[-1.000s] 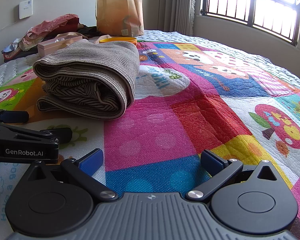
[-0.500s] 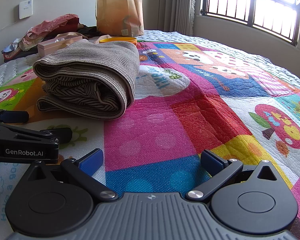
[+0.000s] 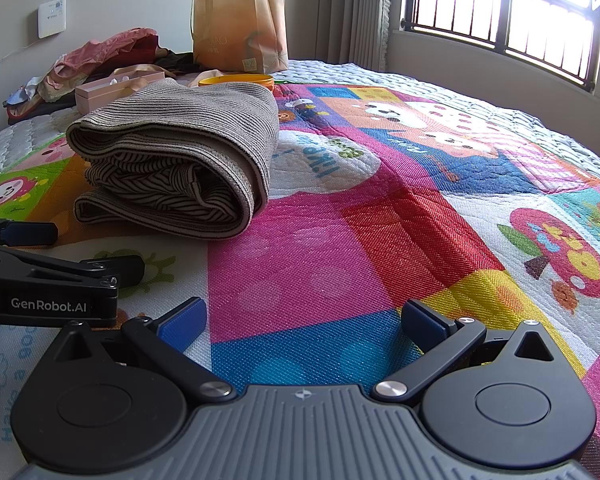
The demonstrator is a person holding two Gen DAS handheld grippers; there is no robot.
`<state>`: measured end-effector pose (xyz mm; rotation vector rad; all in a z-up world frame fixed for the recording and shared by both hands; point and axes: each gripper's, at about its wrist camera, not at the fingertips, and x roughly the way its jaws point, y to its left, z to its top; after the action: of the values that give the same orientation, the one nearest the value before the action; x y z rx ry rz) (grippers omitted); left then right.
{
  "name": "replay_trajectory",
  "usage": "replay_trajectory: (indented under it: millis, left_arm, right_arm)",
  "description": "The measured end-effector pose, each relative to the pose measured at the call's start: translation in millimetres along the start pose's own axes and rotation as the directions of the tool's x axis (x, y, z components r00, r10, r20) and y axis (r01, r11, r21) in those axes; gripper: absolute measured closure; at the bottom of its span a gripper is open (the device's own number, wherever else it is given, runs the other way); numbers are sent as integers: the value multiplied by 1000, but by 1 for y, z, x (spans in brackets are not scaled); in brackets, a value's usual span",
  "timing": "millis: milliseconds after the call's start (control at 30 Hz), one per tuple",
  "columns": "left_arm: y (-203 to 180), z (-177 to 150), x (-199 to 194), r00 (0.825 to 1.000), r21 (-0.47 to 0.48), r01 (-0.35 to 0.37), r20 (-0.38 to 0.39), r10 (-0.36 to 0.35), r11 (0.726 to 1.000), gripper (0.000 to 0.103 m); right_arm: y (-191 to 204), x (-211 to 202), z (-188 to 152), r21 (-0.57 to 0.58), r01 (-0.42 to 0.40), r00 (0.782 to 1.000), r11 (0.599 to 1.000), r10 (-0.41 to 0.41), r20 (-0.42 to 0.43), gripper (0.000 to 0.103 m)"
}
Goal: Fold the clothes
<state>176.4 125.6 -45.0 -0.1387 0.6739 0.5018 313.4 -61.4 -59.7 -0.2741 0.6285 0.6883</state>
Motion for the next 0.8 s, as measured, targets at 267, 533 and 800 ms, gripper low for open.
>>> replay_trajectory:
  millis: [267, 533, 800]
  left_arm:
    - [0, 0, 0, 1000, 0, 0, 1, 0, 1000, 0]
    - [0, 0, 0, 1000, 3, -1, -1, 1, 1000, 0]
    - [8, 5, 0, 998, -21, 47, -36, -47, 999, 0]
  right_arm:
    - [0, 0, 0, 0, 0, 1000, 1000, 0, 0, 0]
    - [0, 1, -1, 1, 0, 1000, 1000, 0, 4, 0]
    - [1, 2, -1, 2, 0, 1000, 1000, 0, 4, 0]
